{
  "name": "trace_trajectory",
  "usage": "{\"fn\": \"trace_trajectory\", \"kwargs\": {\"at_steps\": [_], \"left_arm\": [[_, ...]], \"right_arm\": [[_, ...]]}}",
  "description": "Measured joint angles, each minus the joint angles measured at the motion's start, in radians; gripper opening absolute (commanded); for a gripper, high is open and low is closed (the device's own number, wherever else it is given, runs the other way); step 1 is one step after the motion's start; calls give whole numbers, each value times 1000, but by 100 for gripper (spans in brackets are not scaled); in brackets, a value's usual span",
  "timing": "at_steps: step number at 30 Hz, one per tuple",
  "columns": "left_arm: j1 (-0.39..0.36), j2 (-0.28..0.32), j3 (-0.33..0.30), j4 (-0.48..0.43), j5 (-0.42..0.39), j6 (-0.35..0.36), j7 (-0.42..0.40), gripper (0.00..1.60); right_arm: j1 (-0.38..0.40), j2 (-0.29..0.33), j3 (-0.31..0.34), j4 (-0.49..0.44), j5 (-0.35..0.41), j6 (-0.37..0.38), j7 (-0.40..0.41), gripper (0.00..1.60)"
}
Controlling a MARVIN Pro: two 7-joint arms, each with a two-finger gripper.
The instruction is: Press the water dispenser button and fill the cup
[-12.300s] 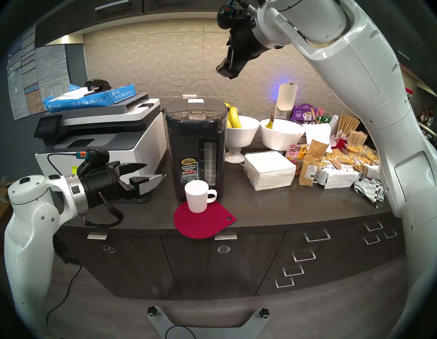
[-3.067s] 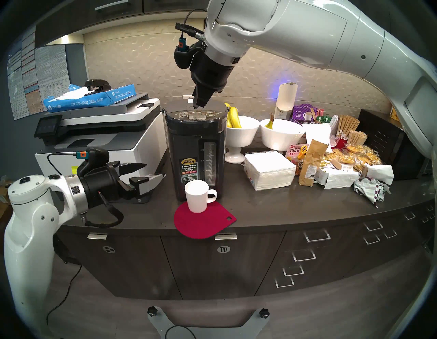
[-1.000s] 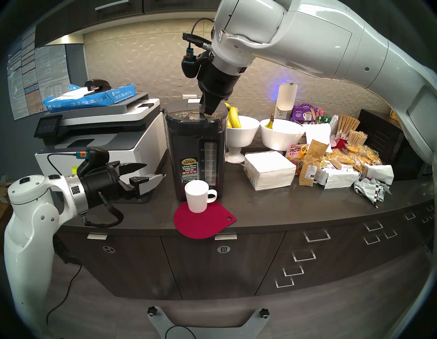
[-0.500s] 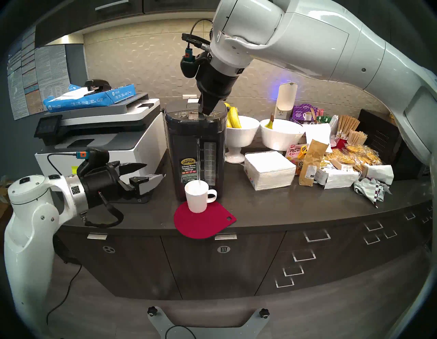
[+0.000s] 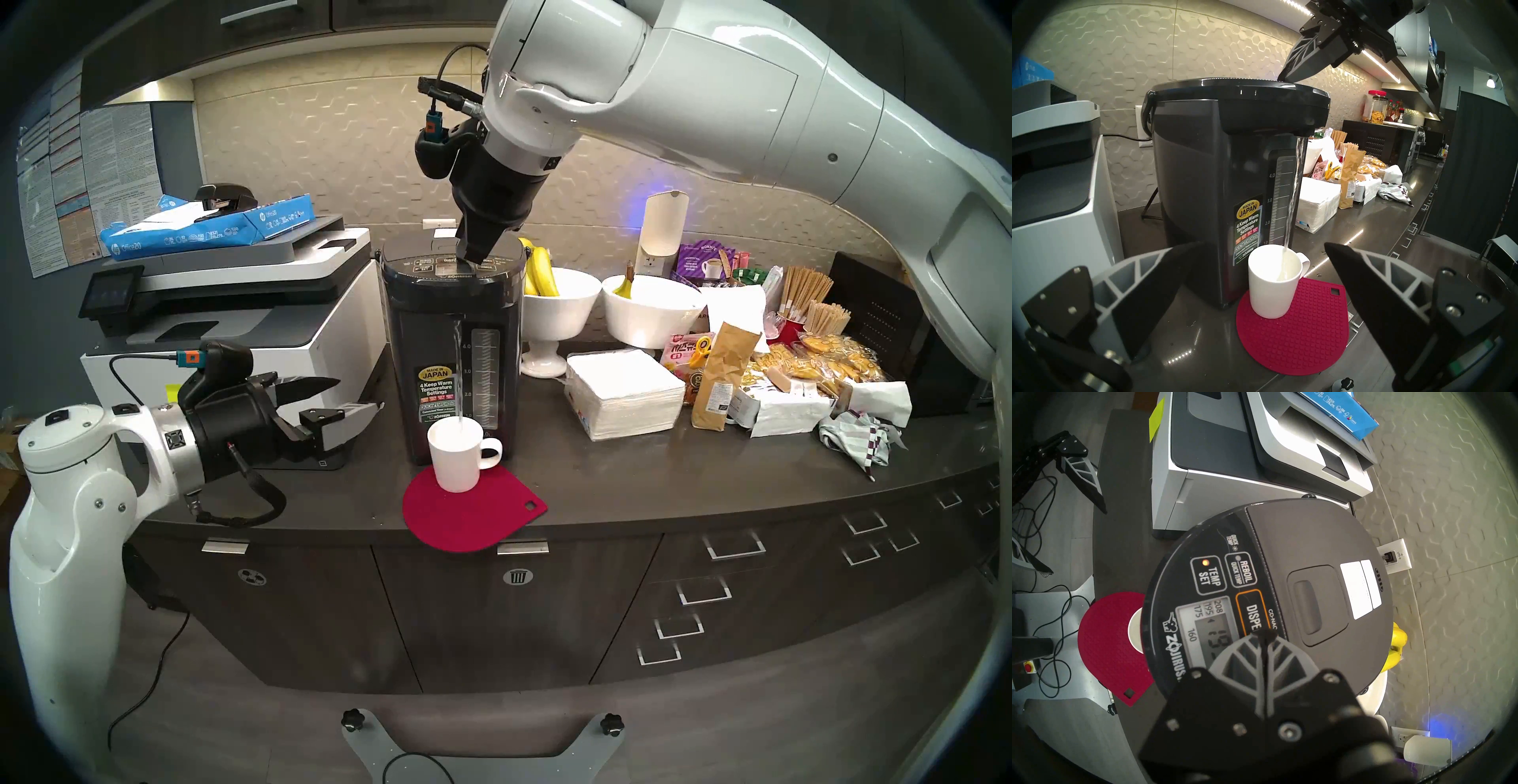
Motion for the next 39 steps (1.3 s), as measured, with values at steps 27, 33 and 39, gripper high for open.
{"fn": "trace_trajectory", "kwargs": {"at_steps": [27, 33, 39], "left_arm": [[0, 0, 0, 0, 0, 0, 0, 160], [0, 0, 0, 0, 0, 0, 0, 160], [0, 0, 0, 0, 0, 0, 0, 160]], "right_arm": [[7, -20, -4, -5, -16, 27, -2, 0], [7, -21, -4, -12, -17, 27, -6, 0], [7, -20, -4, -21, -18, 27, -12, 0]]}}
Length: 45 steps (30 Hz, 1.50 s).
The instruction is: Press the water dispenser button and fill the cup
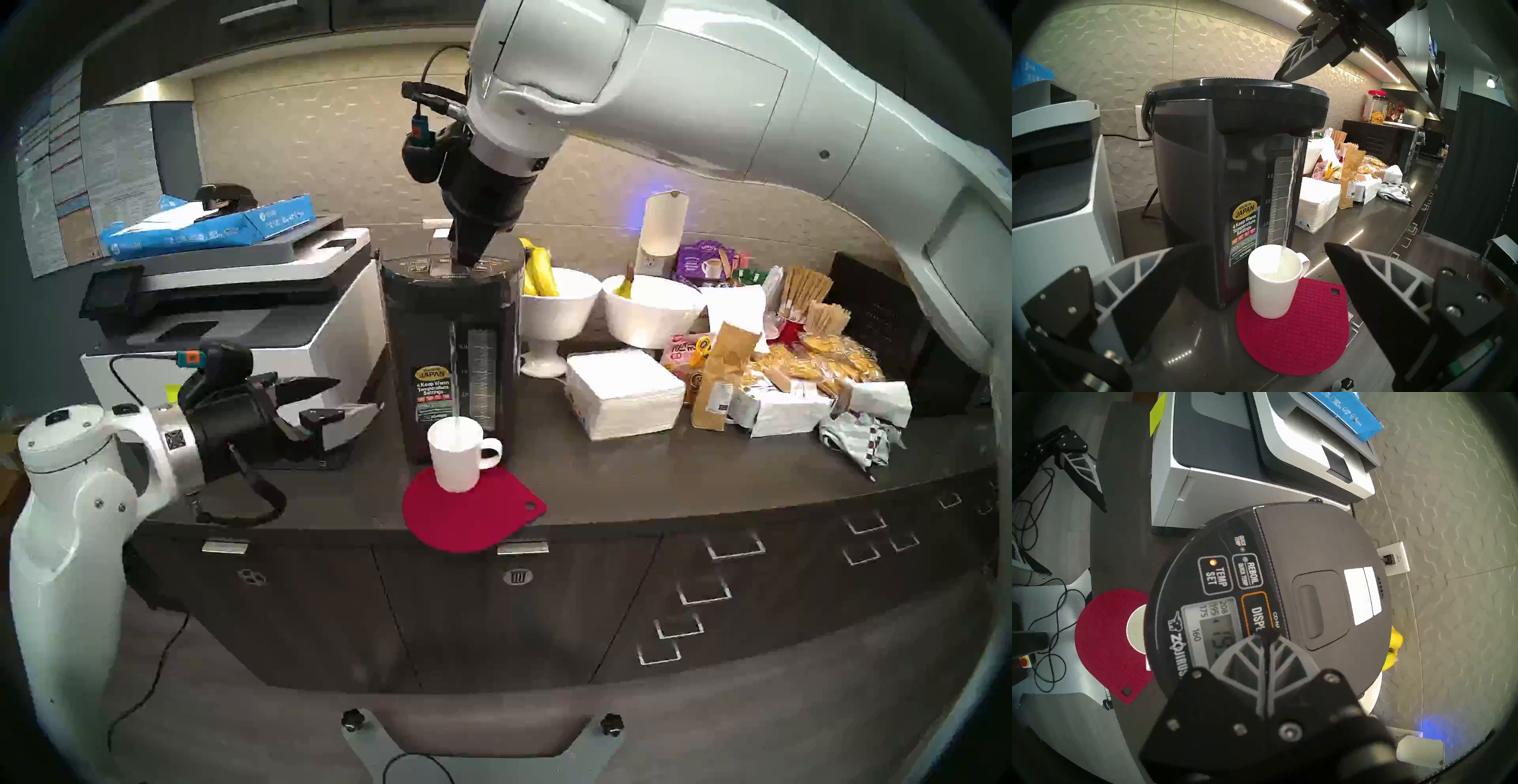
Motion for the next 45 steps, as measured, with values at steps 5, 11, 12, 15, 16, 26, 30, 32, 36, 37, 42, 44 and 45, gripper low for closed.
{"fn": "trace_trajectory", "kwargs": {"at_steps": [5, 11, 12, 15, 16, 26, 30, 32, 36, 37, 42, 44, 45], "left_arm": [[0, 0, 0, 0, 0, 0, 0, 160], [0, 0, 0, 0, 0, 0, 0, 160], [0, 0, 0, 0, 0, 0, 0, 160], [0, 0, 0, 0, 0, 0, 0, 160], [0, 0, 0, 0, 0, 0, 0, 160], [0, 0, 0, 0, 0, 0, 0, 160], [0, 0, 0, 0, 0, 0, 0, 160], [0, 0, 0, 0, 0, 0, 0, 160], [0, 0, 0, 0, 0, 0, 0, 160], [0, 0, 0, 0, 0, 0, 0, 160], [0, 0, 0, 0, 0, 0, 0, 160], [0, 0, 0, 0, 0, 0, 0, 160], [0, 0, 0, 0, 0, 0, 0, 160]], "right_arm": [[0, 1, 0, -6, -1, 0, -5, 0], [1, 2, -1, -8, -2, 0, -7, 0], [1, 2, -1, -8, -2, 0, -7, 0], [1, 2, -1, -9, -2, 0, -7, 0], [1, 2, -2, -9, -2, 0, -7, 0], [2, 1, -3, -7, -1, 0, -7, 0], [2, 1, -3, -6, -1, 0, -6, 0], [2, 0, -3, -6, 0, 0, -6, 0], [2, 0, -3, -5, 0, 0, -5, 0], [2, 0, -3, -4, 0, 0, -5, 0], [2, -1, -3, -3, 0, 0, -5, 0], [2, -1, -3, -2, 0, 0, -4, 0], [2, -1, -3, -2, 0, 0, -4, 0]]}}
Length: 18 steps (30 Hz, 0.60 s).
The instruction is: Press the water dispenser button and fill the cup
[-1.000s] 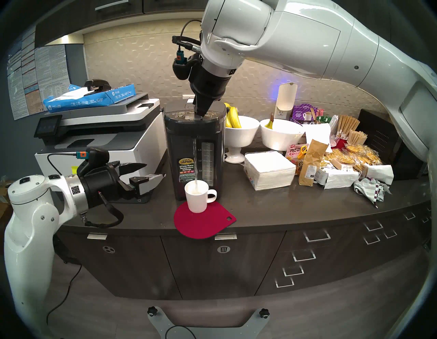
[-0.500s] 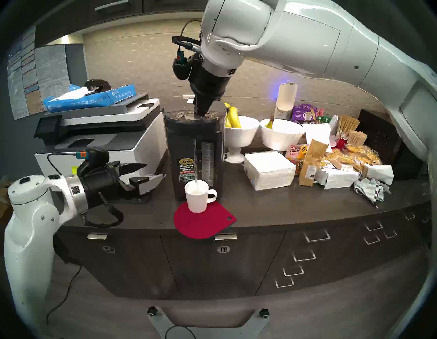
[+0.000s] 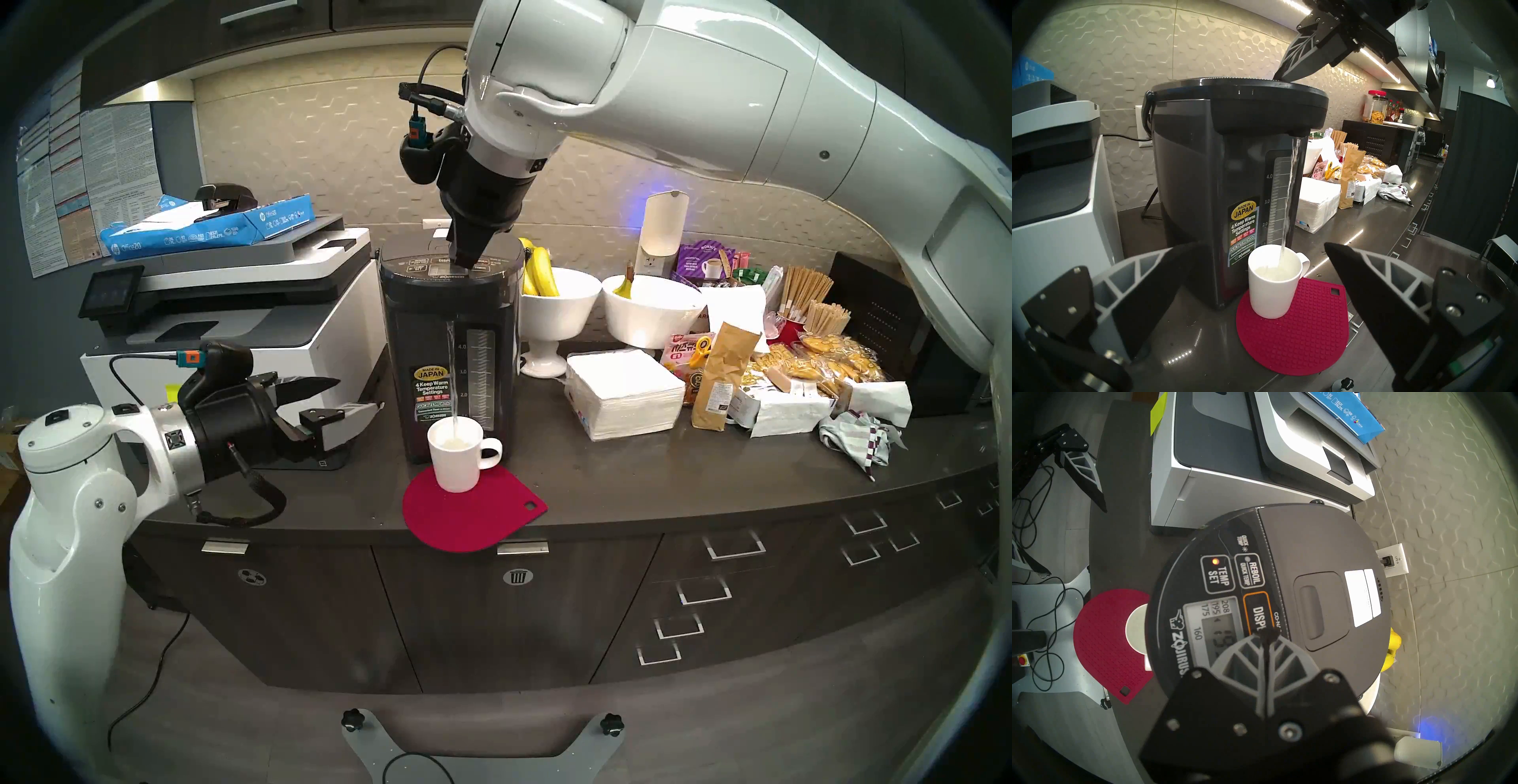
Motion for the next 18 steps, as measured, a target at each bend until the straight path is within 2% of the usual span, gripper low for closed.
{"fn": "trace_trajectory", "kwargs": {"at_steps": [18], "left_arm": [[0, 0, 0, 0, 0, 0, 0, 160]], "right_arm": [[0, -3, 0, 4, 1, 0, 1, 0]]}}
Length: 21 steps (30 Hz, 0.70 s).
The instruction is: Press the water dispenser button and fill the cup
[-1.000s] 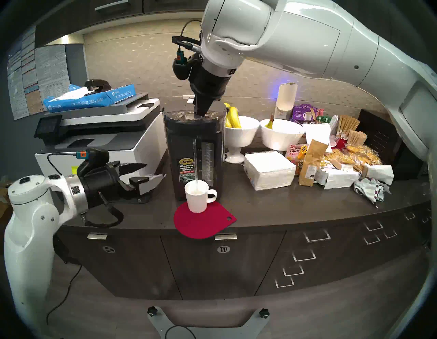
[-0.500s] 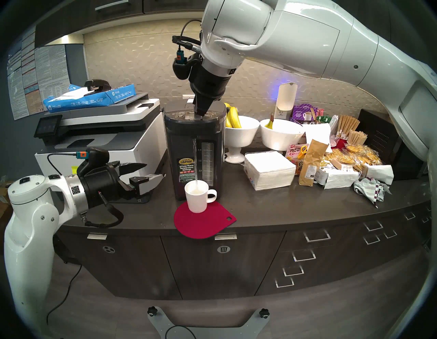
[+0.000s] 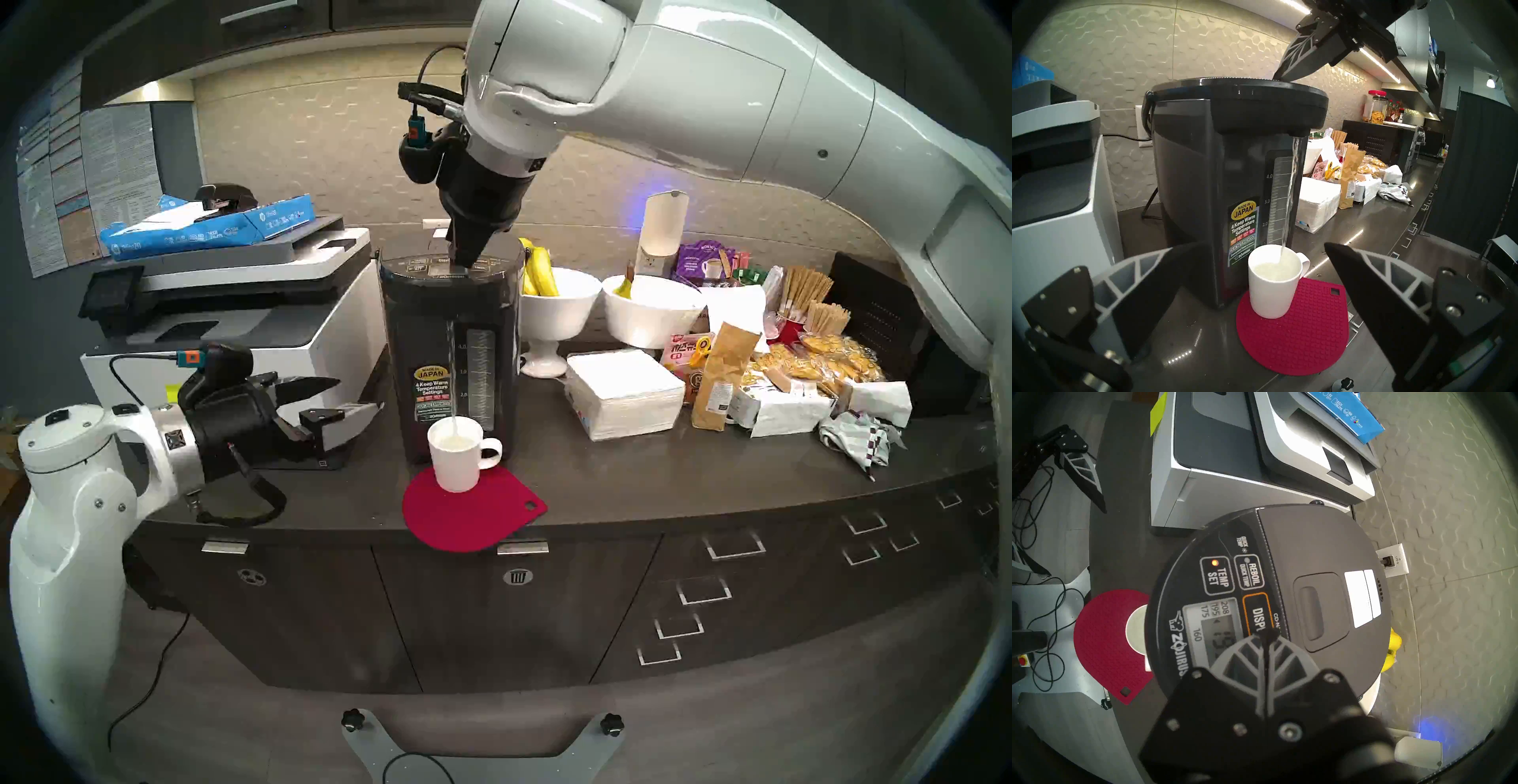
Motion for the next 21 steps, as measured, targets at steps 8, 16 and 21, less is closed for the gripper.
{"fn": "trace_trajectory", "kwargs": {"at_steps": [8, 16, 21], "left_arm": [[0, 0, 0, 0, 0, 0, 0, 160], [0, 0, 0, 0, 0, 0, 0, 160], [0, 0, 0, 0, 0, 0, 0, 160]], "right_arm": [[-1, -1, 1, 1, 0, 0, -1, 0], [-2, -4, 2, 3, 0, 0, -2, 0], [-2, -5, 2, 4, 0, 0, -2, 0]]}}
